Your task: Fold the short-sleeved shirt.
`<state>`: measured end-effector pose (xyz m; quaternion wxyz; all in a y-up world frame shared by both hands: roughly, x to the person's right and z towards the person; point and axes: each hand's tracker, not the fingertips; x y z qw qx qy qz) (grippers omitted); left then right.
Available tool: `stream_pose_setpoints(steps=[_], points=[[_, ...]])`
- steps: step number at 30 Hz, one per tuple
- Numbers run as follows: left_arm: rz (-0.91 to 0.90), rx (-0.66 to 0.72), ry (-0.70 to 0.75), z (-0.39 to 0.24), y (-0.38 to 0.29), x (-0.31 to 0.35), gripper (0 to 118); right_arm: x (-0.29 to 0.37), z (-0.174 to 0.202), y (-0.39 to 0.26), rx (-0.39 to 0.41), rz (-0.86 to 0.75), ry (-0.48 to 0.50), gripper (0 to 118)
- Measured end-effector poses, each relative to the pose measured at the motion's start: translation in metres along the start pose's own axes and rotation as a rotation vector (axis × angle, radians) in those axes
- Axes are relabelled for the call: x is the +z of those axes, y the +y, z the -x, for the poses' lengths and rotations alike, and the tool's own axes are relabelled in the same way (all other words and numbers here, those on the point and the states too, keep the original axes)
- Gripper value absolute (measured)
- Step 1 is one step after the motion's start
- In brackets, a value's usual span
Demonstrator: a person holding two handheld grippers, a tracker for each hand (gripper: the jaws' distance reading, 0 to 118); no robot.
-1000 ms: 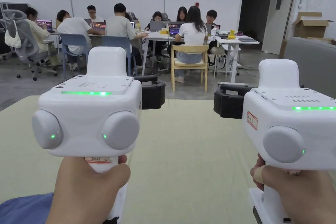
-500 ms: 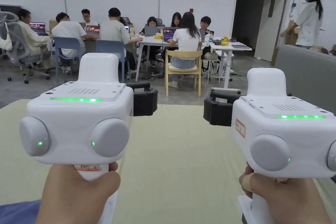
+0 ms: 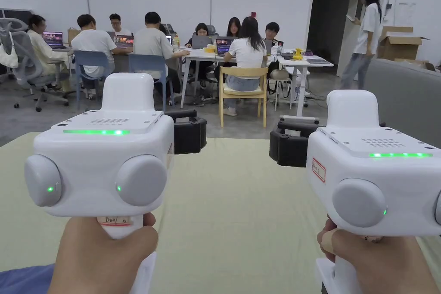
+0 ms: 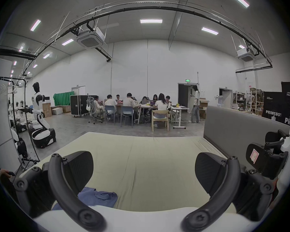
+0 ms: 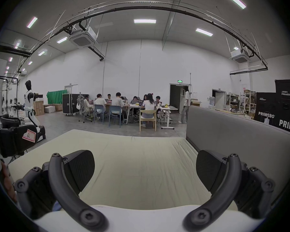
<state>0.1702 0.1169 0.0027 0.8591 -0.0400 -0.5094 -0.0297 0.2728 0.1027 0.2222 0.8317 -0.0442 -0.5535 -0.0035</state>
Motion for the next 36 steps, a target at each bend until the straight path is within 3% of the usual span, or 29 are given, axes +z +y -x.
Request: stream_pose_setpoints(steps=[8, 20, 21, 22, 23, 24, 25, 28, 33, 35, 36], points=[[-0.003, -0.005, -0.015, -0.003, 0.0, 0.001, 118, 0.0, 0.0, -0.001, -0.004, 0.002, 0.003, 118], [0.003, 0.039, -0.042, 0.001, -0.002, 0.003, 118, 0.004, -0.009, -0.001, -0.083, -0.034, -0.002, 118], [-0.023, 0.047, -0.099, 0.003, -0.004, 0.006, 105, 0.005, -0.01, -0.003, -0.09, -0.034, 0.008, 117], [-0.046, 0.055, -0.137, 0.005, -0.005, 0.008, 46, 0.007, -0.01, -0.004, -0.097, -0.035, 0.009, 104], [-0.018, 0.05, -0.118, 0.005, -0.006, 0.004, 0, 0.009, -0.01, -0.004, -0.104, -0.035, 0.013, 63], [0.022, 0.062, -0.064, 0.005, -0.009, -0.001, 0, 0.007, -0.008, -0.004, -0.085, -0.028, 0.015, 2], [0.046, 0.099, -0.103, 0.005, -0.012, -0.002, 0, 0.006, -0.008, -0.006, -0.036, 0.013, -0.042, 2], [0.099, 0.134, -0.139, 0.008, -0.022, -0.006, 0, 0.011, -0.009, -0.012, -0.033, -0.005, 0.015, 2], [0.107, 0.127, -0.024, 0.038, -0.029, -0.002, 0, 0.0, 0.0, -0.022, 0.015, 0.009, -0.022, 2], [0.098, 0.131, 0.064, 0.069, -0.029, 0.007, 0, -0.011, 0.021, -0.022, 0.022, 0.02, -0.013, 2], [0.091, 0.128, 0.118, 0.088, -0.029, 0.014, 0, -0.017, 0.04, -0.022, 0.018, 0.032, 0.041, 2]])
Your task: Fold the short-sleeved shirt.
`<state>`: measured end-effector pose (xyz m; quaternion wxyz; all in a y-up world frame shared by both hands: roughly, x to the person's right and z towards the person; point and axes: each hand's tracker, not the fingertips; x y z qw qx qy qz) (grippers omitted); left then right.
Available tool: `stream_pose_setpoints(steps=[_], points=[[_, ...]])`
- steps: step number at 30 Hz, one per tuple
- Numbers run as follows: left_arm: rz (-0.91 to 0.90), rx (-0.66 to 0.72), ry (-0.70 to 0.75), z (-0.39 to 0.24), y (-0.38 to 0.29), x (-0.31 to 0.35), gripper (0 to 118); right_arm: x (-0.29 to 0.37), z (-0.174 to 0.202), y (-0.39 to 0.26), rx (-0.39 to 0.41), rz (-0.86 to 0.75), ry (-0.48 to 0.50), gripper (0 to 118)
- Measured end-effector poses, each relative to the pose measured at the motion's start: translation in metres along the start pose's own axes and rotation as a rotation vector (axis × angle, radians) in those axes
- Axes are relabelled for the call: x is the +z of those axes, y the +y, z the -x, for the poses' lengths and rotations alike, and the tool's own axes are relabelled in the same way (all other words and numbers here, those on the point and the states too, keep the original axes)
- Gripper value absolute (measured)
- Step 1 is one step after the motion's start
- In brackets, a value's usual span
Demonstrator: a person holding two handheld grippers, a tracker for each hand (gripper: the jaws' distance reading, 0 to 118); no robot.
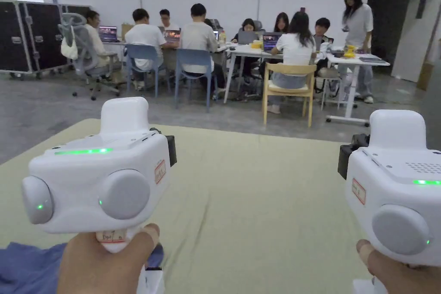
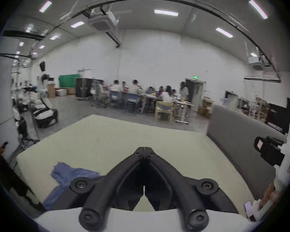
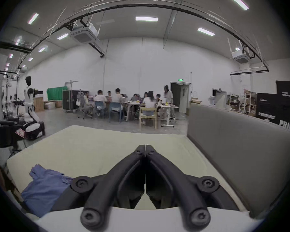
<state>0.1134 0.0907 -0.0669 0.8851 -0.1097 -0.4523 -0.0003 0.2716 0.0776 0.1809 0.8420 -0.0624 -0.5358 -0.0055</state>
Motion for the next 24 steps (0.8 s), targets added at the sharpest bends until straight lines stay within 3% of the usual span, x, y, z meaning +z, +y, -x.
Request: stream_pose_setpoints(steps=[7, 10, 17, 24], points=[[-0.013, -0.019, 0.379, 0.133, 0.003, 0.055, 0, 0.001, 0.177, 0.002, 0.003, 0.054, 0.623, 2], [0.02, -0.066, 0.43, 0.159, -0.003, 0.062, 0, 0.012, 0.226, -0.003, -0.001, 0.08, 0.784, 2], [0.219, -0.098, 0.299, 0.169, -0.042, -0.015, 0, -0.004, 0.23, -0.027, 0.059, 0.106, 0.718, 2], [0.569, -0.021, 0.178, 0.167, -0.163, -0.178, 0, -0.043, 0.214, -0.058, 0.087, 0.196, 0.613, 2]])
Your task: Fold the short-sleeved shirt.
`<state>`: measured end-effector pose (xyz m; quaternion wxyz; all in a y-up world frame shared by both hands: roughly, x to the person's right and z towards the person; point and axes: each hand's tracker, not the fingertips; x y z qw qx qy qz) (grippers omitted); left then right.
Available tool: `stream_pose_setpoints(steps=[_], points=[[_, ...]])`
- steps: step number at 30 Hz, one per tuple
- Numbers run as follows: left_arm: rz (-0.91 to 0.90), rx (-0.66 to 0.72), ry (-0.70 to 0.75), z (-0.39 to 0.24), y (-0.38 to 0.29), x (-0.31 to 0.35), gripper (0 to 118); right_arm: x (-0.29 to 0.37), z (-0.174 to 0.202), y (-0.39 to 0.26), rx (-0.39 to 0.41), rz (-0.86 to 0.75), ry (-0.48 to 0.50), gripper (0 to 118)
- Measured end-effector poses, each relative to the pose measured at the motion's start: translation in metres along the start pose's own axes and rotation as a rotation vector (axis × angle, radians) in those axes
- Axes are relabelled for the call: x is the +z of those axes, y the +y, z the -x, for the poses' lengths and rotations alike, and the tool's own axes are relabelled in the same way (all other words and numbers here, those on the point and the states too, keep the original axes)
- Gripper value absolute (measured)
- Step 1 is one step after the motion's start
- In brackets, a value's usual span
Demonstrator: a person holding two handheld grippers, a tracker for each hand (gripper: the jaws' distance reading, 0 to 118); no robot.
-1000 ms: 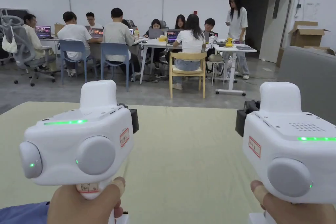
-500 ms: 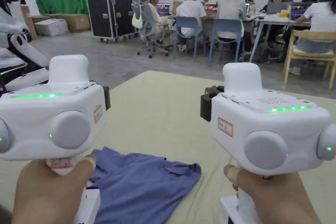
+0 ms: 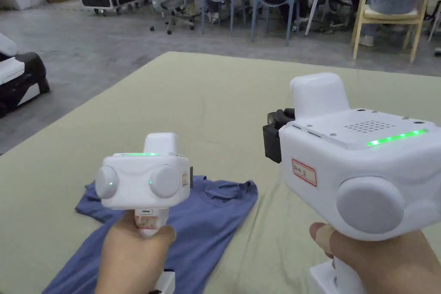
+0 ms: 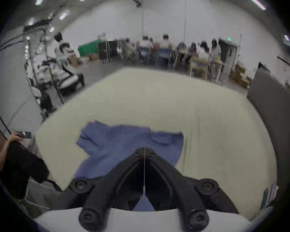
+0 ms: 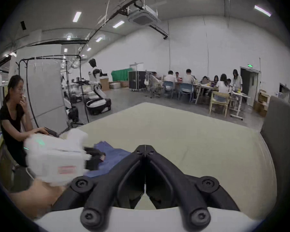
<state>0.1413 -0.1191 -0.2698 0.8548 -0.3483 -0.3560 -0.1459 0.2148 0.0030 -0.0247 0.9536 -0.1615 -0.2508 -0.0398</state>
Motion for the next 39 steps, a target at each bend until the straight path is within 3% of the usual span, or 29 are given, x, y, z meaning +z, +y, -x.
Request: stream_pose_setpoints(steps=[4, 6, 12, 16, 17, 19, 20, 26, 29, 31, 32, 33, 34, 39], points=[[0.195, -0.055, 0.026, -0.034, -0.022, -0.104, 0, -0.025, -0.018, -0.023, -0.002, 0.091, -0.029, 2], [0.268, -0.015, 0.009, -0.041, -0.032, -0.136, 0, -0.038, -0.026, -0.032, -0.002, 0.13, -0.042, 2], [0.293, -0.061, 0.016, -0.057, -0.054, -0.155, 0, -0.066, -0.037, -0.048, -0.029, 0.183, -0.025, 2], [0.201, -0.08, 0.078, -0.053, -0.048, -0.157, 0, -0.079, -0.031, -0.056, -0.033, 0.216, 0.01, 2], [0.172, -0.067, 0.08, -0.051, -0.05, -0.158, 7, -0.081, -0.029, -0.058, -0.031, 0.222, 0.015, 2], [0.209, -0.021, 0.044, -0.045, -0.052, -0.168, 105, -0.084, -0.027, -0.062, -0.018, 0.234, 0.027, 2], [0.259, -0.017, 0.03, -0.044, -0.055, -0.172, 118, -0.085, -0.027, -0.062, -0.012, 0.239, 0.033, 2], [0.241, -0.073, -0.026, -0.05, -0.052, -0.174, 118, -0.088, -0.03, -0.067, -0.009, 0.254, 0.031, 2], [0.364, -0.151, 0.03, -0.053, -0.064, -0.194, 118, -0.088, -0.032, -0.069, -0.011, 0.264, 0.027, 2], [0.343, -0.067, -0.032, -0.042, -0.063, -0.19, 114, -0.085, -0.034, -0.07, -0.01, 0.269, 0.023, 2], [0.333, -0.044, -0.035, -0.037, -0.058, -0.183, 86, -0.083, -0.035, -0.071, -0.011, 0.272, 0.021, 2], [0.263, -0.023, 0.004, -0.031, -0.052, -0.174, 22, -0.081, -0.036, -0.071, -0.012, 0.273, 0.018, 2], [0.199, 0.029, 0.04, -0.022, -0.047, -0.165, 1, -0.077, -0.038, -0.072, -0.013, 0.273, 0.015, 2], [0.2, 0.261, -0.056, 0.012, -0.037, -0.152, 1, -0.047, -0.058, -0.069, -0.053, 0.246, -0.042, 2]])
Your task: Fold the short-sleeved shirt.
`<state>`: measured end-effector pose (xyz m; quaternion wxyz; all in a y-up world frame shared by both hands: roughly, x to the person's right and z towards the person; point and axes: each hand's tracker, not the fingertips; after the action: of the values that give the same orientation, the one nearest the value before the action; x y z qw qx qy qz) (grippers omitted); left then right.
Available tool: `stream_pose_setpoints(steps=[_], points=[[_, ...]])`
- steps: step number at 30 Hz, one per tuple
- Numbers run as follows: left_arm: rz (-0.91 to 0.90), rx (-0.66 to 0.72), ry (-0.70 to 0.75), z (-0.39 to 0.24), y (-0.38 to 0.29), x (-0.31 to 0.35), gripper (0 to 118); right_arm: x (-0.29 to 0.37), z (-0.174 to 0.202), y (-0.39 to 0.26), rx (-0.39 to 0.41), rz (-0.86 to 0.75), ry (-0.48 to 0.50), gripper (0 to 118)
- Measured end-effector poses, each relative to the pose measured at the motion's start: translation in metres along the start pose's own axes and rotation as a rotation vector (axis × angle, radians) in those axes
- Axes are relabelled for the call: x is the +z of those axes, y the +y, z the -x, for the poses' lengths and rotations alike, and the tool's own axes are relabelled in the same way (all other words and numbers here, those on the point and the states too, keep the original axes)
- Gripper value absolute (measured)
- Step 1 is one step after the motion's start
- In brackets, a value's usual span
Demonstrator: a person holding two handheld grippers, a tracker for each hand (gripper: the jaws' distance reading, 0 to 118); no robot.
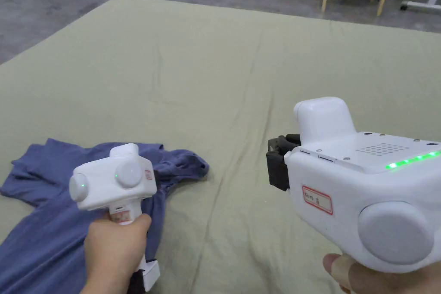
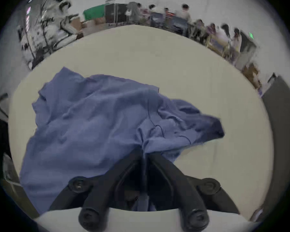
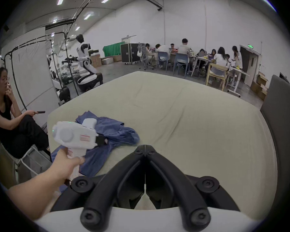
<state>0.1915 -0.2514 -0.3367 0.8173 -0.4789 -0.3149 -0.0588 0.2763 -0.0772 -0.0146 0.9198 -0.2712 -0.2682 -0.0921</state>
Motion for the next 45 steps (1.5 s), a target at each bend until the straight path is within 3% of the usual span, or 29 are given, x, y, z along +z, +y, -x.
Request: stream_pose_setpoints(steps=[2, 6, 9, 13, 18, 25, 33, 34, 35, 36, 37, 41, 45], points=[[-0.06, 0.056, -0.057, -0.002, 0.006, 0.024, 1, 0.023, -0.016, 0.0, -0.033, -0.033, -0.035, 2], [-0.262, 0.014, 0.04, -0.052, 0.023, 0.12, 1, 0.077, -0.057, 0.002, -0.081, -0.088, -0.14, 2], [-0.354, 0.003, -0.111, -0.079, 0.049, 0.186, 1, 0.118, -0.082, 0.002, -0.107, -0.136, -0.208, 2], [-0.497, -0.155, -0.134, -0.147, 0.066, 0.269, 1, 0.17, -0.109, -0.001, -0.137, -0.181, -0.287, 2], [-0.544, -0.289, -0.305, -0.244, 0.054, 0.326, 1, 0.23, -0.135, -0.005, -0.164, -0.236, -0.377, 2], [-0.352, -0.476, -0.493, -0.377, -0.034, 0.308, 1, 0.304, -0.165, -0.019, -0.182, -0.294, -0.498, 2], [0.087, -0.642, -0.546, -0.458, -0.185, 0.188, 1, 0.339, -0.184, -0.037, -0.219, -0.308, -0.562, 2], [0.127, -0.626, -0.557, -0.458, -0.201, 0.171, 8, 0.338, -0.186, -0.04, -0.221, -0.302, -0.56, 2], [0.168, -0.593, -0.606, -0.456, -0.213, 0.159, 46, 0.337, -0.186, -0.043, -0.222, -0.294, -0.556, 2], [0.255, -0.593, -0.666, -0.455, -0.223, 0.15, 109, 0.335, -0.186, -0.046, -0.22, -0.285, -0.55, 2], [0.296, -0.555, -0.72, -0.448, -0.225, 0.152, 118, 0.333, -0.186, -0.05, -0.213, -0.279, -0.545, 2], [0.084, -0.503, -0.742, -0.429, -0.188, 0.181, 118, 0.321, -0.187, -0.055, -0.198, -0.255, -0.544, 2], [-0.047, -0.45, -0.727, -0.378, -0.122, 0.228, 118, 0.31, -0.188, -0.054, -0.241, -0.283, -0.493, 2]])
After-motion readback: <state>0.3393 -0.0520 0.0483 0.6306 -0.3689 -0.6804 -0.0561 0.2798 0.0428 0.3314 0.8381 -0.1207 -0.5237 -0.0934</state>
